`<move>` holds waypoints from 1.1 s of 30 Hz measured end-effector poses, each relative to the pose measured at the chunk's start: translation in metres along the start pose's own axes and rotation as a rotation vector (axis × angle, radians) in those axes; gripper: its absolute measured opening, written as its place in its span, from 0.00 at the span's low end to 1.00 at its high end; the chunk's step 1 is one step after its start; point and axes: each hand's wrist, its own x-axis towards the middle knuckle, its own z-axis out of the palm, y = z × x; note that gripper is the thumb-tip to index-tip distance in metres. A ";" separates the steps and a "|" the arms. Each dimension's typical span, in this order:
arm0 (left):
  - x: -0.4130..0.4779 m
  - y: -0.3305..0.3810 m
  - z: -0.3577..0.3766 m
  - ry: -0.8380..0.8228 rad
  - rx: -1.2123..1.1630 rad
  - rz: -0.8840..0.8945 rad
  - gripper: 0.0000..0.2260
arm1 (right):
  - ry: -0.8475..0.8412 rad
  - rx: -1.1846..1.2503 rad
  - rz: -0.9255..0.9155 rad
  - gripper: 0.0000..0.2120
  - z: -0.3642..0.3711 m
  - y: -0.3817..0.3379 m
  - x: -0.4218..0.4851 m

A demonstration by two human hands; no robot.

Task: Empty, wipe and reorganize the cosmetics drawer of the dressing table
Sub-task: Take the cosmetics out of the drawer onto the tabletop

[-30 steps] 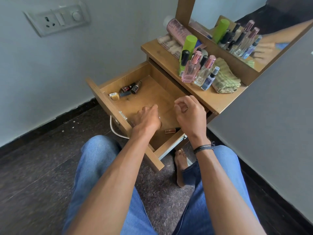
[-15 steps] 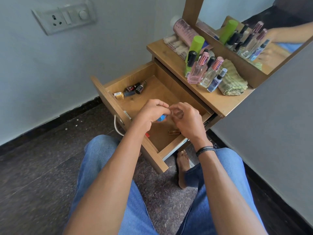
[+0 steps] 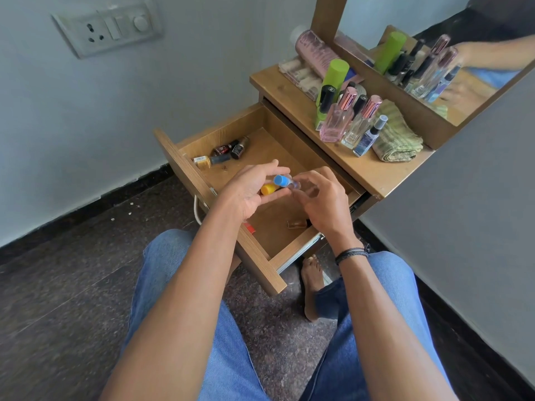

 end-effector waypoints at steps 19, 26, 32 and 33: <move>-0.009 0.014 -0.013 -0.049 0.089 0.162 0.11 | 0.078 0.214 0.048 0.11 0.002 -0.016 0.004; -0.007 0.022 -0.022 0.108 -0.059 0.401 0.14 | 0.222 0.424 0.111 0.09 -0.008 -0.039 0.024; -0.002 0.033 -0.029 0.242 -0.009 0.708 0.13 | 0.210 0.245 -0.013 0.08 -0.021 -0.068 0.067; 0.000 0.038 -0.028 0.257 -0.003 0.737 0.13 | 0.183 0.181 -0.033 0.06 -0.024 -0.075 0.080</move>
